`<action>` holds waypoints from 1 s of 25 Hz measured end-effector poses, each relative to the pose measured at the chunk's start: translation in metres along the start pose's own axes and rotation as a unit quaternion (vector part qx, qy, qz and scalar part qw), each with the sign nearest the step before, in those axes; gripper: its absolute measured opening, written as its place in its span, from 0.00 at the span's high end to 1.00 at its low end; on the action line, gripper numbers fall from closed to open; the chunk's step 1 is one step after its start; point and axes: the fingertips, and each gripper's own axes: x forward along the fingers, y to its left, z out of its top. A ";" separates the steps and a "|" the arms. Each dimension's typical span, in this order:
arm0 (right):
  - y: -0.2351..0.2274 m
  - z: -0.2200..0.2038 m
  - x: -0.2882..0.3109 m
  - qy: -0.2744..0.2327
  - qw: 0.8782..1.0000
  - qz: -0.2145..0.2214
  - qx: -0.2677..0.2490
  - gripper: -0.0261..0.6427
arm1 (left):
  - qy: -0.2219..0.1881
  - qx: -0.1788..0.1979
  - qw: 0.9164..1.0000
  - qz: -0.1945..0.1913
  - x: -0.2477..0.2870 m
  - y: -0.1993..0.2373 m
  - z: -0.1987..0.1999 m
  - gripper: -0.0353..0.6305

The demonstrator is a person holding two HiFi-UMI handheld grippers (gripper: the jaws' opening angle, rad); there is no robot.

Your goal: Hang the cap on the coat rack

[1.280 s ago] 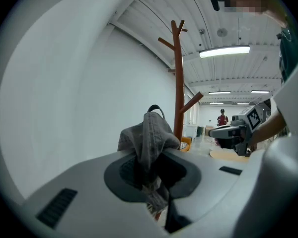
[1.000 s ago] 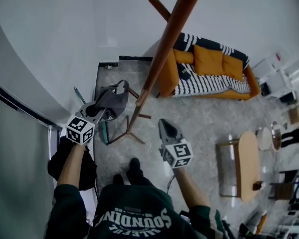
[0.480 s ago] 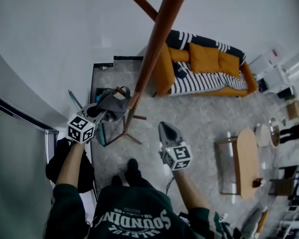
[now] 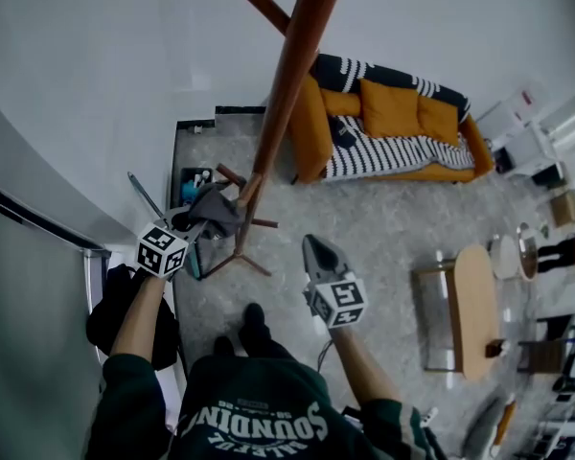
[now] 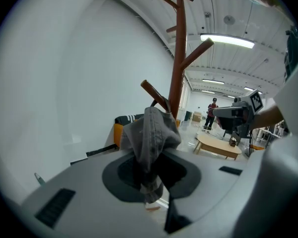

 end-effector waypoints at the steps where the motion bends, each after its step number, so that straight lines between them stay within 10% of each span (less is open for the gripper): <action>1: -0.001 0.000 -0.001 0.000 1.000 -0.001 0.000 0.96 | 0.001 -0.004 1.000 -0.001 0.001 -0.001 -0.003 0.89; 25: 0.057 0.015 -0.022 -0.041 0.999 0.017 -0.021 0.96 | -0.067 0.013 0.997 0.029 -0.076 -0.048 -0.004 0.74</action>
